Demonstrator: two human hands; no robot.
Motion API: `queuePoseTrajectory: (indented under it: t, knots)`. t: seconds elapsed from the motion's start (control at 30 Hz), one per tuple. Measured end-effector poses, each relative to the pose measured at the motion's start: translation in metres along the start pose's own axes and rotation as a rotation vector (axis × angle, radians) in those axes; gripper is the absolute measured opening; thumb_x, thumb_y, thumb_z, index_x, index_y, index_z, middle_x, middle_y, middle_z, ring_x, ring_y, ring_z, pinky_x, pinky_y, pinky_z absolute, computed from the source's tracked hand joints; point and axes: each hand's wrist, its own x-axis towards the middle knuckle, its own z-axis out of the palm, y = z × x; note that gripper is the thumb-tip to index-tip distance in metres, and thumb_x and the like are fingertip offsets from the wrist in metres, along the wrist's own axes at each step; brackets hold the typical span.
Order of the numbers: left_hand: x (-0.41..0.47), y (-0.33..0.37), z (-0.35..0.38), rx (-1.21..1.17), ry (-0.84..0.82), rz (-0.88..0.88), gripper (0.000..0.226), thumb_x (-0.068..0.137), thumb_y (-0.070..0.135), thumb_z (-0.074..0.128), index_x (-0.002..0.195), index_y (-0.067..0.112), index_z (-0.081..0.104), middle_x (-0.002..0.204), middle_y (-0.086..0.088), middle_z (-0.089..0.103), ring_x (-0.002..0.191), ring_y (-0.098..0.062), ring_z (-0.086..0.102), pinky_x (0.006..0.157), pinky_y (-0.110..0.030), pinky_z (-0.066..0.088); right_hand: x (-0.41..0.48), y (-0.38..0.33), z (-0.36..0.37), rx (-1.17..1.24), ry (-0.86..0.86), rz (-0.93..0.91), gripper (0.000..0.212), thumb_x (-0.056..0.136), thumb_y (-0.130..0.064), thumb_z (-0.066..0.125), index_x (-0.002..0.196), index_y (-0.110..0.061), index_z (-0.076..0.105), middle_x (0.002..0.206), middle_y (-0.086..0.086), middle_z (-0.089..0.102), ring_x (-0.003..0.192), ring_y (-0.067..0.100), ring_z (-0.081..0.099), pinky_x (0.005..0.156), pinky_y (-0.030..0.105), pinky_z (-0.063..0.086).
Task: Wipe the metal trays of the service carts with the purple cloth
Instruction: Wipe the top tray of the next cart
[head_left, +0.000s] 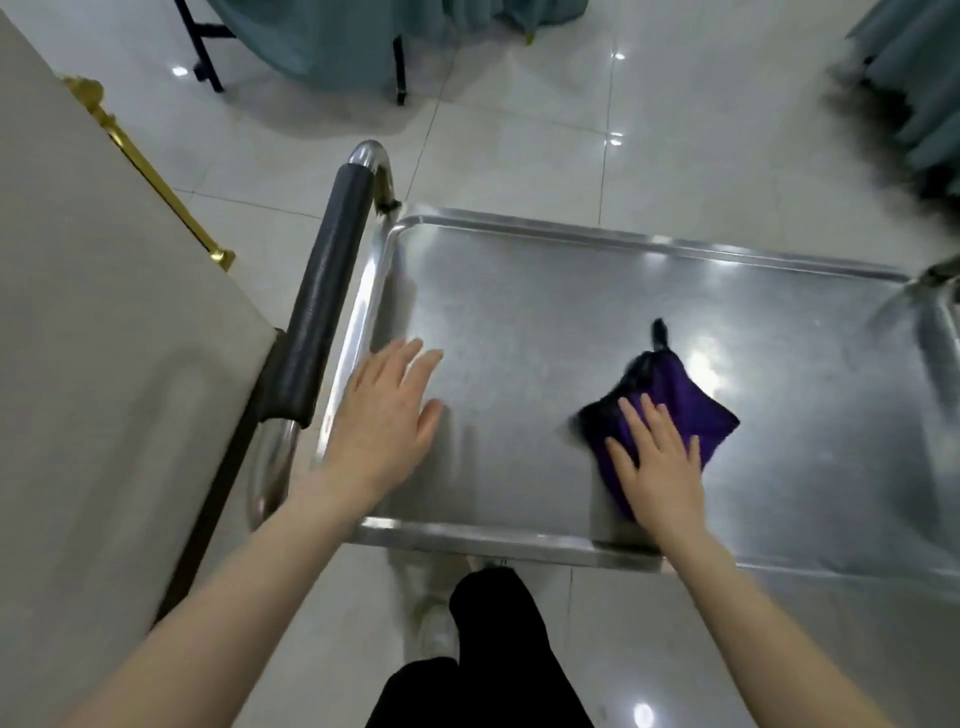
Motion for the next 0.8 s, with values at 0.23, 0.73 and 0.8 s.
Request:
queuePoseTrajectory:
  t: [0.23,0.73,0.8]
  knots:
    - [-0.118,-0.012,0.062,0.056,-0.154,-0.017,0.052,0.096,0.04,0.047,0.144,0.023,0.039,0.156,-0.004,0.028,0.147,-0.022,0.017,0.118,-0.043,0.012,-0.039,-0.009,0.005,0.069,0.024,0.329,0.055,0.099,-0.053,0.032,0.151,-0.037,0.022,0.162,-0.006,0.014,0.149,0.017,0.007,0.114,0.065,0.003]
    - [-0.104,-0.046,0.092,0.086,-0.147,0.044,0.066,0.09,0.056,0.031,0.15,0.042,0.009,0.161,0.013,-0.006,0.147,-0.009,-0.013,0.116,-0.042,-0.008,-0.154,-0.079,0.029,-0.122,0.153,-0.322,0.056,0.074,-0.032,0.081,0.127,-0.022,0.064,0.133,0.003,0.06,0.116,0.023,0.062,0.093,0.05,0.05]
    - [-0.091,-0.051,0.093,0.082,-0.16,0.076,0.063,0.094,0.057,0.027,0.15,0.043,0.004,0.16,0.014,-0.011,0.146,-0.009,-0.017,0.116,-0.042,-0.011,-0.169,-0.059,0.023,-0.117,0.114,-0.292,0.051,0.077,-0.029,0.08,0.125,-0.02,0.066,0.132,0.004,0.061,0.11,0.027,0.064,0.089,0.046,0.052]
